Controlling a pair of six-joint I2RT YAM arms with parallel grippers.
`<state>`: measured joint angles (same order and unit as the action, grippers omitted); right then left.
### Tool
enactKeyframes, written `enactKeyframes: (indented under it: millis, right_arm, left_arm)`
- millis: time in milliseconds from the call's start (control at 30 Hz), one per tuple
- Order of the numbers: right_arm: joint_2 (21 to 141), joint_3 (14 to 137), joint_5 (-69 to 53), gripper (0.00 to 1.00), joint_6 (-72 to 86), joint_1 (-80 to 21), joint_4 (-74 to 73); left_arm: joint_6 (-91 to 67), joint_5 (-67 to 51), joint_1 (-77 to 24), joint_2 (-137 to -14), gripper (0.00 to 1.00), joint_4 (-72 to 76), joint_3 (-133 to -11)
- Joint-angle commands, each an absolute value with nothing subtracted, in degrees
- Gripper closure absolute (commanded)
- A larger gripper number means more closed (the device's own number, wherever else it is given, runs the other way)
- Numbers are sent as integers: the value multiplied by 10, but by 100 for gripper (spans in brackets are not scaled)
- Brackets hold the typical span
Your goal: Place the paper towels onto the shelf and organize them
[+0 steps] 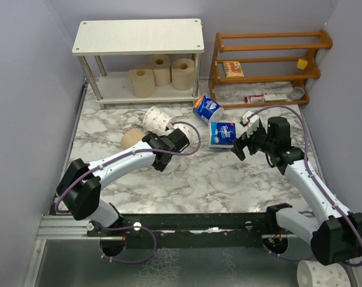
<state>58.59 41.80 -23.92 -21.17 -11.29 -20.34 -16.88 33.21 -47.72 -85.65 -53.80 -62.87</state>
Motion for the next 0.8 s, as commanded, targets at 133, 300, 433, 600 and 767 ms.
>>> enactKeyframes:
  millis: [133,300,433,600,767]
  right_arm:
    - [577,415,-253,5,-215,-111,-214]
    - [578,415,-253,5,-215,-111,-214]
    - [575,414,-253,5,-215,-111,-214]
    - [572,415,-253,5,-214,-111,-215]
    - [573,415,-249,5,-214,-111,-213]
  left_arm:
    - [-201,464,-479,-822,28,-559,-641]
    - [-201,453,-476,-834,29,-542,-630]
    - [-200,433,-464,-844,43,-518,-624]
    - [-178,387,-422,-827,49,-472,-602]
    - [-164,367,-400,-819,48,-452,-593]
